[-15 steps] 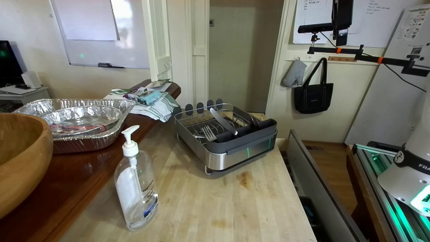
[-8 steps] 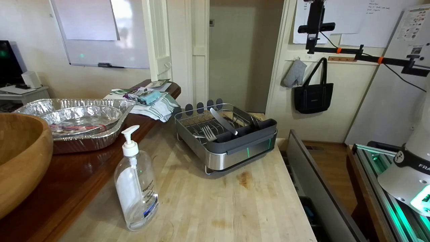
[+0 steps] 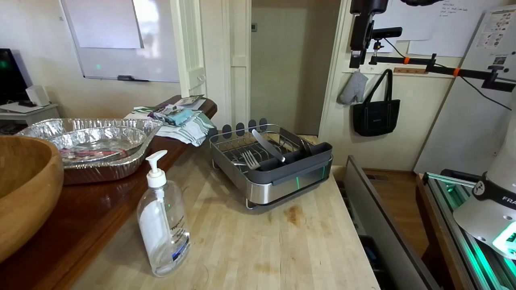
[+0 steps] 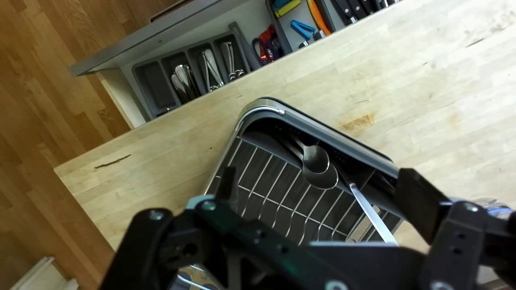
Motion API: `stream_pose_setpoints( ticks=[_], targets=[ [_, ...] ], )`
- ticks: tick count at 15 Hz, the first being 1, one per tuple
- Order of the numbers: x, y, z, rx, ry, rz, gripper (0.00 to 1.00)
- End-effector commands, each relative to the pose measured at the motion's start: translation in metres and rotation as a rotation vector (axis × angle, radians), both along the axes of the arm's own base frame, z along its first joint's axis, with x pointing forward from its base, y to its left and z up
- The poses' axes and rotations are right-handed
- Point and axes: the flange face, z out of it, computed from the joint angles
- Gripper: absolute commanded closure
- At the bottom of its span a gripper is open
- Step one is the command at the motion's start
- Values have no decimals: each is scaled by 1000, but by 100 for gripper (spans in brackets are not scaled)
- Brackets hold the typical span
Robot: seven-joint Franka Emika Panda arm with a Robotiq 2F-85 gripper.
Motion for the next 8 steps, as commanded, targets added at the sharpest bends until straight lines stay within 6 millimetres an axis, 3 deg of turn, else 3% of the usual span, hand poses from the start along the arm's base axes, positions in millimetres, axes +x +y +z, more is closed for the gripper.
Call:
stream_pose_setpoints(
  ticks=[1,8],
  targets=[
    [2,-1,-1,7,-13,-42,0],
    [42,11,-57,73,5,-305,0]
  ],
)
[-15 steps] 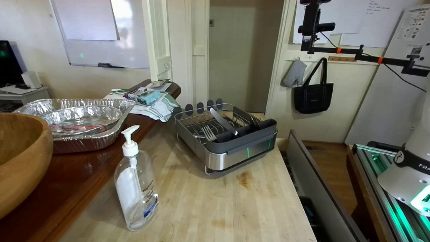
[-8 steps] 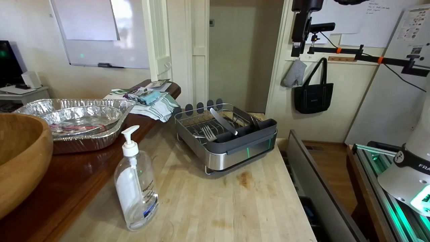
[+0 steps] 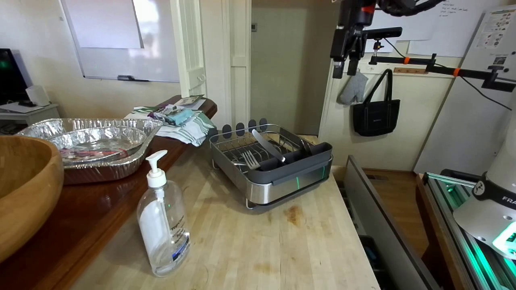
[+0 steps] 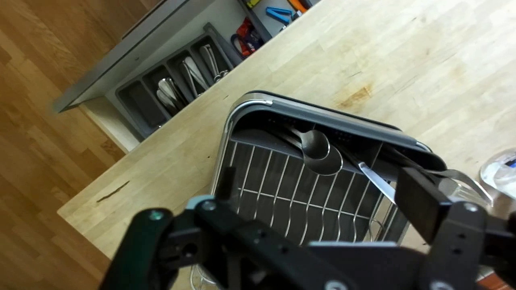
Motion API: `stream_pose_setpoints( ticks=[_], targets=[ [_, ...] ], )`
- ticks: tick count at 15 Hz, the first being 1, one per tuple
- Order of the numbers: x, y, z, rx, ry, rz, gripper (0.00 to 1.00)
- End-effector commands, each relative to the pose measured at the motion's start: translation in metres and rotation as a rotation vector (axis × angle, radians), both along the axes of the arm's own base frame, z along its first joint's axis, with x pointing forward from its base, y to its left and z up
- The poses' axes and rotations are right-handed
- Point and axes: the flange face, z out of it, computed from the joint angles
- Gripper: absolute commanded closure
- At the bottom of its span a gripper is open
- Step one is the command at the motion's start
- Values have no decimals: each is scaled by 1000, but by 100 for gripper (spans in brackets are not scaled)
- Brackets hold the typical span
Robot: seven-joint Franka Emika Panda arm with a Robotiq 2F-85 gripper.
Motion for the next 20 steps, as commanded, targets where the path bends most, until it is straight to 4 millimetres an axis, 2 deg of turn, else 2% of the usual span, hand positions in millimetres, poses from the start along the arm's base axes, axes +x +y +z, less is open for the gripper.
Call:
stream_pose_setpoints(
  ticks=[1,9,15,20],
  targets=[
    [23,9,-37,55,8,-110,0],
    [58,18,-102,88,-26,-214,0],
    [64,18,-142,84,11,-267,0],
    [72,20,-164,86,3,-308,0]
  ],
)
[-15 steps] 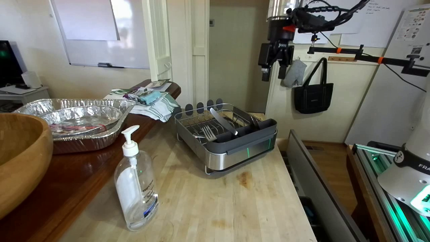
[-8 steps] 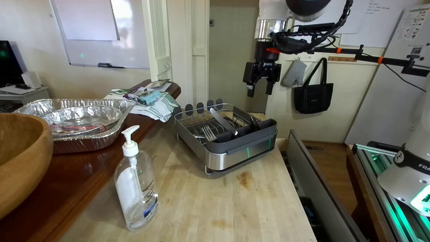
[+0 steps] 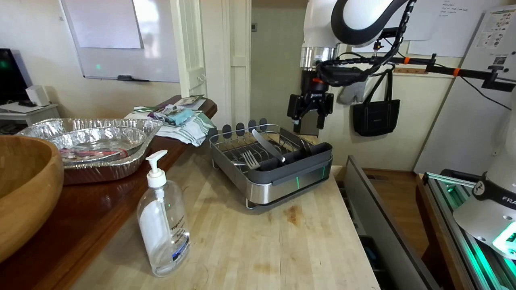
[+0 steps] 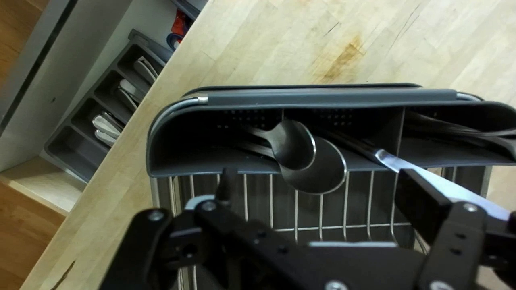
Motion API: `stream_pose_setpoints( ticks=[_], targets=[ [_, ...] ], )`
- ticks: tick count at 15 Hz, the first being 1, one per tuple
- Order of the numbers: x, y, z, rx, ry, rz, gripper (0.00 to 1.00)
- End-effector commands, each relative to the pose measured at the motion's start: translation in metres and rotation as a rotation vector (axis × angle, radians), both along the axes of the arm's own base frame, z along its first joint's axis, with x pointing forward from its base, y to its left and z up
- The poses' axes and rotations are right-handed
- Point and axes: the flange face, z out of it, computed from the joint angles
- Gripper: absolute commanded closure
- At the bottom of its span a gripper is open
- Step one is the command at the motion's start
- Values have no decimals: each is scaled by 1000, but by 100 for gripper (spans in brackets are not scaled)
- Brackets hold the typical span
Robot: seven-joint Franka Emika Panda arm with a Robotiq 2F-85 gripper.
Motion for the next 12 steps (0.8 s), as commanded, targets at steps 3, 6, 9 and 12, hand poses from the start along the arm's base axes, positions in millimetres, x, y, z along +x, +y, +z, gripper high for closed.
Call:
stream_pose_setpoints(
  ticks=[3,6,9,12],
  targets=[
    [9,8,-25,14,-21,-56,0],
    [11,12,-34,11,-9,-58,0],
    [11,14,-41,8,8,-56,0],
    [10,15,-47,4,22,-56,0]
  ],
)
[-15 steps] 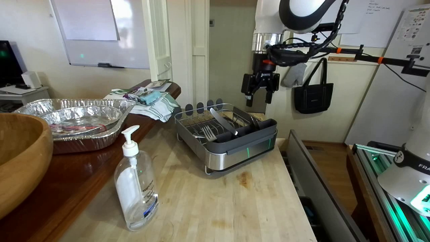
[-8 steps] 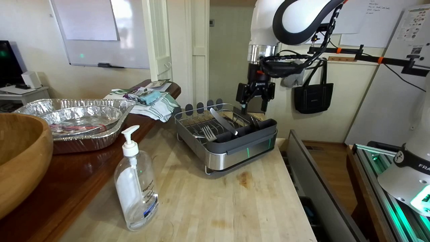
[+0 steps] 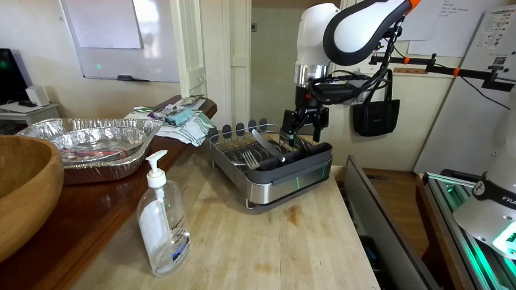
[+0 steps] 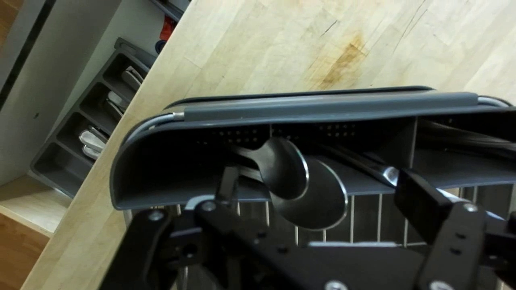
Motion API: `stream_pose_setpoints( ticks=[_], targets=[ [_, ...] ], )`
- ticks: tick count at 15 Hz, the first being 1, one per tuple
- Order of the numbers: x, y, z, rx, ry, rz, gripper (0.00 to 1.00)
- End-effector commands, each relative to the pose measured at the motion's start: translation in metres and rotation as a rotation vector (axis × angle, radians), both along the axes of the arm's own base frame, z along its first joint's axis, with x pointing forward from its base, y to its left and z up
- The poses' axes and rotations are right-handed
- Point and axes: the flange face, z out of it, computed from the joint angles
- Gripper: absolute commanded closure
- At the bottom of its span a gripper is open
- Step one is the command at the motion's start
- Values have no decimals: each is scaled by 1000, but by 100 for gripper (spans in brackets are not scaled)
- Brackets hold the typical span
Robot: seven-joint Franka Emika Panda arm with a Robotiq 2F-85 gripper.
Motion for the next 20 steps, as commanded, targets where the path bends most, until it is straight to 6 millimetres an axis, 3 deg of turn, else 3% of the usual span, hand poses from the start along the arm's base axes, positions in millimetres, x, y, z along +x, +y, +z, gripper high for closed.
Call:
stream_pose_setpoints(
  ticks=[1,8,20],
  targets=[
    [2,2,-9,5,4,-25,0],
    [0,4,-5,2,-4,-5,0],
    [-15,15,-2,-97,3,237,2]
  ],
)
